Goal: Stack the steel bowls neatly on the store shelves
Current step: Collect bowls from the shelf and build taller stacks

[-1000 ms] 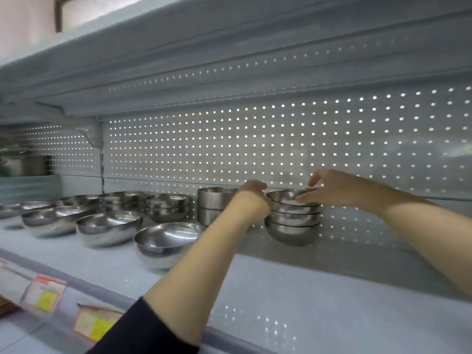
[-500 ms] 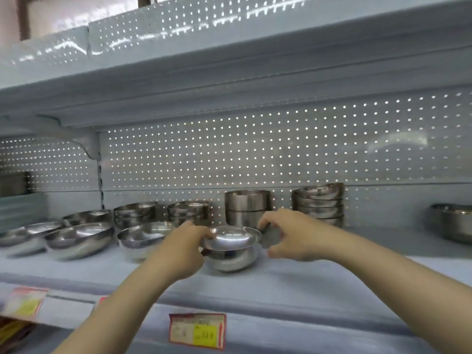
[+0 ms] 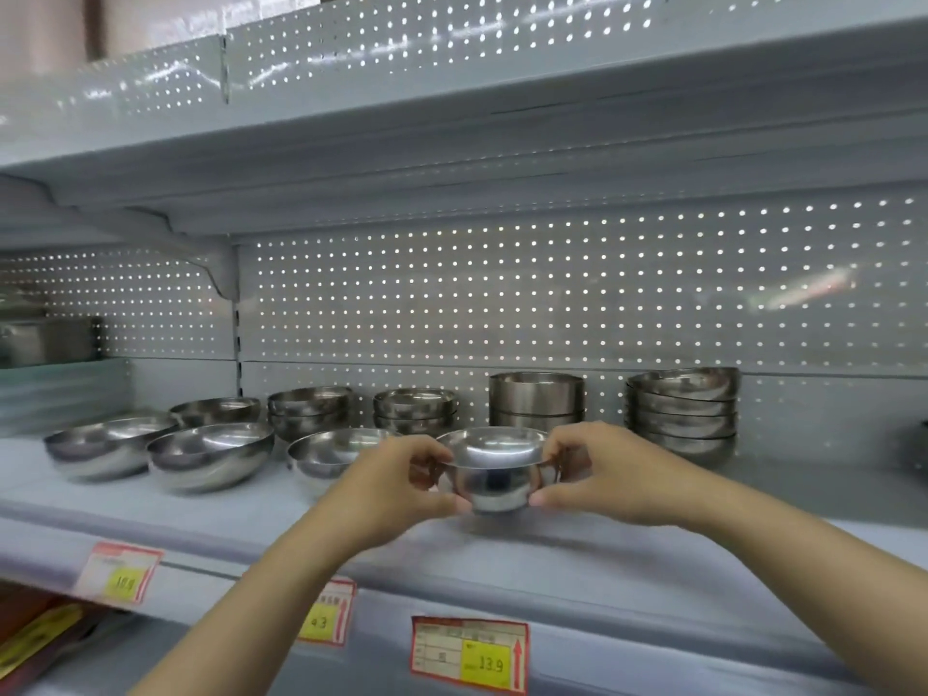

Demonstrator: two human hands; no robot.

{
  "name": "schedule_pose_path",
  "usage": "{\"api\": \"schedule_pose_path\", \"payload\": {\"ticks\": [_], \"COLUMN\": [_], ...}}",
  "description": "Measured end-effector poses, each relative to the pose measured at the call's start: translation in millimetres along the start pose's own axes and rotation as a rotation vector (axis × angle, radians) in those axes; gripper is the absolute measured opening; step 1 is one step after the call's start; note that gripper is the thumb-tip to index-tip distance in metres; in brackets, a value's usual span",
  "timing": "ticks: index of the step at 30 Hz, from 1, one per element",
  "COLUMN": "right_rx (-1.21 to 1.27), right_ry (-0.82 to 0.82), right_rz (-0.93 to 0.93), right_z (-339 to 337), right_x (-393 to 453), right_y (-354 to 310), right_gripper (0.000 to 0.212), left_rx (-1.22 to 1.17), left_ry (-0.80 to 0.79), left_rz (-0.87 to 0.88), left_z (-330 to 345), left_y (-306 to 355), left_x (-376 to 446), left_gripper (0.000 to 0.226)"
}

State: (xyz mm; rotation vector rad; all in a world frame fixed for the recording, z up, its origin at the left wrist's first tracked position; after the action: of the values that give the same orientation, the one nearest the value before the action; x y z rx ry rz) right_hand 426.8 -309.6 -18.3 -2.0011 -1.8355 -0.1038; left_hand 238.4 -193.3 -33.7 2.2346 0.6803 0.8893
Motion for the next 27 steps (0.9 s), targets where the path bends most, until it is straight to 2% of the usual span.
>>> {"api": "schedule_pose_path", "payload": {"ticks": [5,10,17,22,25,27], "right_rx": [0.096,0.108,0.075,0.075,0.076,0.09], "right_ry": [0.132,0.147,0.022,-0.018,-0.045,-0.04], "right_rz": [-0.077,-0.113,-0.084,-0.066,-0.078,-0.089], "right_z": [-6.9,11.9,45.4,54.0,55.0,53.6], "right_x": [39.4,90.8,124.2,124.8,121.3,116.7], "right_y": [-35.4,-75.0,-87.3,-81.9,-81.6,-79.8], "right_gripper": [0.029,0.035,0.037,0.04,0.038,0.035], "left_rx": [0.002,-0.006,-0.016,-0.063,0.022,0.135], "left_ry": [0.196,0.266,0.219,0.163,0.117,0.143], "left_rz": [0.097,0.007,-0.114,-0.155,-0.179,-0.166], "left_z": [-57.3,-102.2,-116.1,-114.4,-113.0,-110.7], "left_y": [1.3,-30.7,-83.0,-96.2,-92.2,-81.3], "left_x": [1.6,6.6,14.5,14.8,10.6,5.2], "left_gripper": [0.052,0.052,0.053,0.051,0.052,0.052]}}
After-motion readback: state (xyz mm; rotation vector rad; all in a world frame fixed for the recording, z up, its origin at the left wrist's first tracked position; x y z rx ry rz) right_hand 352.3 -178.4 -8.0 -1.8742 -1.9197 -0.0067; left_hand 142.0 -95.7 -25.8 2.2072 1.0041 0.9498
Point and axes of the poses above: each hand's wrist, its own x-axis towards the middle knuckle, its own z-axis out of the palm, y = z × x, the point moved 2 cm from there along x, towards the middle knuckle, and after that the axes turned 13 degrees about -x, right-handed, at the moved point
